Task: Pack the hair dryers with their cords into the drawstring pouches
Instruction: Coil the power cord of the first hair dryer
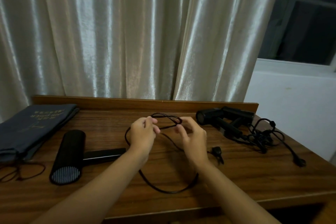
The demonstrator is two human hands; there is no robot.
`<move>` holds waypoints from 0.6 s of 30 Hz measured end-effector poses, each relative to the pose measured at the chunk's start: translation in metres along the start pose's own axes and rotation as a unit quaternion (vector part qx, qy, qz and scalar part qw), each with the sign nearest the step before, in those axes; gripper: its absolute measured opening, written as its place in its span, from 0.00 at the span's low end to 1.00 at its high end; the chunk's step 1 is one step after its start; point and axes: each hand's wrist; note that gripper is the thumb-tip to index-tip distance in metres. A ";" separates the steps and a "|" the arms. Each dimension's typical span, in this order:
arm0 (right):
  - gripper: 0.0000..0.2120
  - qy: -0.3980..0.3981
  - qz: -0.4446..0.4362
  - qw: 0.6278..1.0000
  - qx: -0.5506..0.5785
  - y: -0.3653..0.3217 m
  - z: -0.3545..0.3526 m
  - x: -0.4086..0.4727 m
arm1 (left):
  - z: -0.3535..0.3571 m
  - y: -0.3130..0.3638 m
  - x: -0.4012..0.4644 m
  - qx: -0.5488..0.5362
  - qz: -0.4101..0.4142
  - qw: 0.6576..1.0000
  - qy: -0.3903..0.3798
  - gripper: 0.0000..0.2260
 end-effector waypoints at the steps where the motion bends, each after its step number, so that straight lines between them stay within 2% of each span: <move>1: 0.11 0.009 0.006 1.000 -0.026 0.004 0.002 -0.004 | -0.001 0.002 0.001 -0.027 -0.018 0.999 0.020 0.12; 3: 0.09 -0.011 0.018 0.996 -0.087 0.014 0.001 -0.013 | -0.006 0.006 0.006 -0.082 -0.044 0.993 0.067 0.12; 5: 0.07 -0.081 0.001 0.984 -0.156 0.026 -0.004 -0.021 | -0.014 0.010 0.013 -0.103 -0.058 0.988 0.099 0.13; 7: 0.07 -0.147 -0.032 0.957 -0.246 0.037 -0.012 -0.029 | -0.024 0.010 0.018 -0.088 -0.069 0.987 0.117 0.13; 9: 0.08 -0.165 -0.023 0.948 -0.270 0.046 -0.021 -0.033 | -0.034 0.007 0.023 -0.050 -0.093 0.986 0.127 0.12; 11: 0.09 -0.160 -0.005 0.957 -0.243 0.050 -0.029 -0.034 | -0.043 0.004 0.026 0.024 -0.133 0.985 0.106 0.10; 12: 0.09 -0.158 -0.006 0.960 -0.231 0.051 -0.031 -0.035 | -0.046 0.001 0.027 0.111 -0.147 0.978 0.093 0.10; 13: 0.11 -0.155 -0.017 0.961 -0.226 0.051 -0.032 -0.035 | -0.048 -0.002 0.026 0.253 -0.135 0.954 0.092 0.10; 14: 0.12 -0.150 -0.034 0.962 -0.227 0.051 -0.032 -0.036 | -0.049 -0.005 0.023 0.390 -0.081 0.911 0.103 0.11; 15: 0.12 -0.145 -0.050 0.961 -0.232 0.049 -0.031 -0.037 | -0.047 -0.008 0.020 0.481 0.022 0.870 0.110 0.14; 17: 0.12 -0.142 -0.068 0.957 -0.245 0.047 -0.028 -0.038 | -0.039 -0.006 0.013 0.511 0.236 0.826 0.031 0.24; 18: 0.12 -0.143 -0.071 0.954 -0.254 0.047 -0.028 -0.038 | -0.032 -0.002 0.012 0.514 0.297 0.804 -0.037 0.26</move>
Point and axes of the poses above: each hand's wrist, its own x-axis towards the middle knuckle, its own z-axis out of the palm, y = z × x, and after that the axes turned 5 degrees about -y, right-handed
